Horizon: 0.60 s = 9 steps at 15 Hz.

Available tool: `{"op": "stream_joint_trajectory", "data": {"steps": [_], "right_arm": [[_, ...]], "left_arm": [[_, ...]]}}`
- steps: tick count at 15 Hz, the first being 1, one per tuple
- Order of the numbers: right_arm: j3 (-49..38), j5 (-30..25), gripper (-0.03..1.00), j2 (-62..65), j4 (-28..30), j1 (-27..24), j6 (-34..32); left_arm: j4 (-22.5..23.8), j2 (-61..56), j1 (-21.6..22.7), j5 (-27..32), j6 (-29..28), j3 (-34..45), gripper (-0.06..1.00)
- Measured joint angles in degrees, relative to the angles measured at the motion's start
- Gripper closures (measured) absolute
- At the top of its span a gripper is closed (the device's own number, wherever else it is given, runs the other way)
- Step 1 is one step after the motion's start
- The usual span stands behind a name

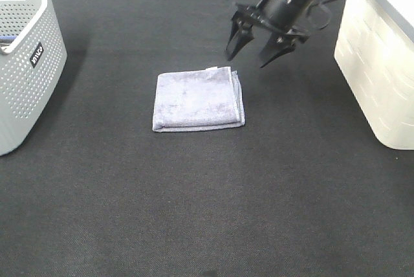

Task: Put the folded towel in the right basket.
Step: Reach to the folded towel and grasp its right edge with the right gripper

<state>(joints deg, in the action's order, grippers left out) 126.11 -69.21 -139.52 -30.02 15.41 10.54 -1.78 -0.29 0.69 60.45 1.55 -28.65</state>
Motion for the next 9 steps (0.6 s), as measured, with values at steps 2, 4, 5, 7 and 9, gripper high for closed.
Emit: {"op": "stream_joint_trajectory", "data": {"steps": [2,4,5,7,9], "right_arm": [[4.3,-0.11,0.26,-4.58,-0.11,-0.23,0.0],[5.16,-0.4,0.26,-7.1,-1.95,-1.2,0.0],[5.16,-0.4,0.26,-7.91,-2.23,-1.66,0.06],[5.21,-0.4,0.26,-8.31,-2.35,-2.18,1.49],[5.21,-0.4,0.26,-8.88,-2.86,-2.06,1.78]], "left_arm": [[0.0,0.0,0.0,0.0,0.0,0.0,-0.03],[0.0,0.0,0.0,0.0,0.0,0.0,-0.03],[0.0,0.0,0.0,0.0,0.0,0.0,-0.03],[0.0,0.0,0.0,0.0,0.0,0.0,-0.03],[0.0,0.0,0.0,0.0,0.0,0.0,-0.03]]}}
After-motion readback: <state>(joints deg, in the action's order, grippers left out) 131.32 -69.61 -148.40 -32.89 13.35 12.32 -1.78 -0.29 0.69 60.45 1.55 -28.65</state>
